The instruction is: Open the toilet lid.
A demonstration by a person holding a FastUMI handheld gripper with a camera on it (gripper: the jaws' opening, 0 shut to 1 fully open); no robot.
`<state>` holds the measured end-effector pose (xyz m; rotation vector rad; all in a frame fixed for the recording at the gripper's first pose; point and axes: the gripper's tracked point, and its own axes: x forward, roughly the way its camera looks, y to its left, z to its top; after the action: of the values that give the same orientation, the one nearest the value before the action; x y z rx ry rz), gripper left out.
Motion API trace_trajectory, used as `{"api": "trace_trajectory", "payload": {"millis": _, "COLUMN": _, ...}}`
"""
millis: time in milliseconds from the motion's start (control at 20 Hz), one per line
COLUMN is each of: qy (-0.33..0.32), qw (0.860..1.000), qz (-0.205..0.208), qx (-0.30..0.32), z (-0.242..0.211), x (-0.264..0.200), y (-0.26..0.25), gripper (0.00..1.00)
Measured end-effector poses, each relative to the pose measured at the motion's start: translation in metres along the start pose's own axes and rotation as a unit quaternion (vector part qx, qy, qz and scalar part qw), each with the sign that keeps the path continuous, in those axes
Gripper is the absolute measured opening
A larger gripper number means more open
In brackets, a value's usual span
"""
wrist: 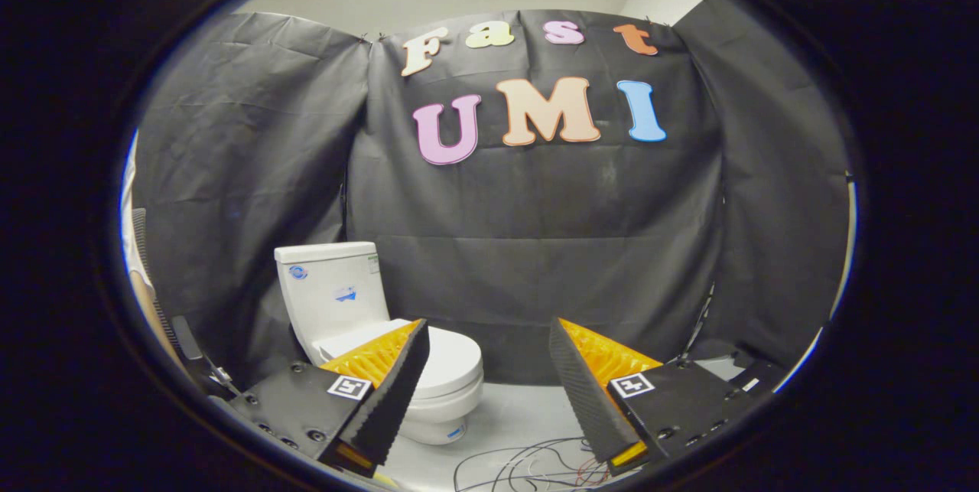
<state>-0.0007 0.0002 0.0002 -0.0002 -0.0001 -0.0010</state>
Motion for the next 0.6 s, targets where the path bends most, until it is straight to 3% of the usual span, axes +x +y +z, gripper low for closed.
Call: {"api": "trace_trajectory", "payload": {"millis": 600, "qy": 0.0, "qw": 1.0, "qz": 0.0, "qx": 0.0, "z": -0.0004, "x": 0.0003, "y": 0.0004, "gripper": 0.97}}
